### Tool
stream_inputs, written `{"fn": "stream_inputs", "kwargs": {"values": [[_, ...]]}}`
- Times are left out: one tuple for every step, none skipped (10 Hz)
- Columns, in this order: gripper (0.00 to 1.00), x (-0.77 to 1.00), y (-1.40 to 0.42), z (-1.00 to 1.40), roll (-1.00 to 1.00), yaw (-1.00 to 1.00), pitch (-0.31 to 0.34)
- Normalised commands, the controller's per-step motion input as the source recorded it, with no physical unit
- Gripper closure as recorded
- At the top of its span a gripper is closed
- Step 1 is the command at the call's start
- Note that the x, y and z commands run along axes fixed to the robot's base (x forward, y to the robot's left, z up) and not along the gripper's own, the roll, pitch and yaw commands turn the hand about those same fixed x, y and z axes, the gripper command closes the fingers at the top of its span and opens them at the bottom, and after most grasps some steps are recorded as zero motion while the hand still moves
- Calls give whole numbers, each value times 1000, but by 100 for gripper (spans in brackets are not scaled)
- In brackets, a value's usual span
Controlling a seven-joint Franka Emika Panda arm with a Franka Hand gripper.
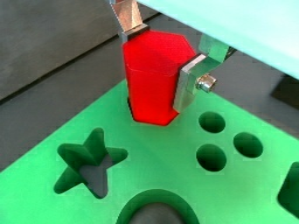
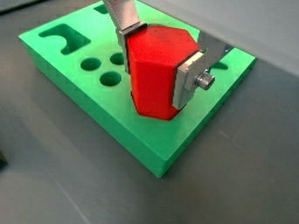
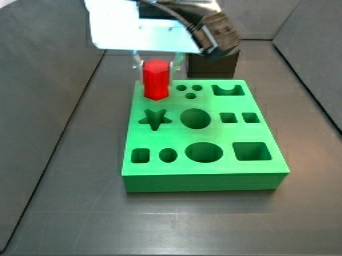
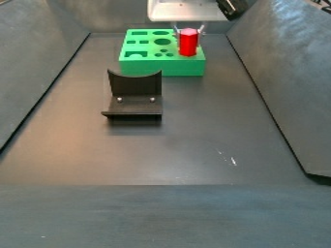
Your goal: Insert the hexagon object.
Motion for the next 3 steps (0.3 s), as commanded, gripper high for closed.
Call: {"fn": "stream_inputs", "kwargs": {"values": [[100,-394,0,-394,89,0,-144],[100,-166,0,-183,-59,-34,-94],[100,0,0,-31,0,0,-34]]}}
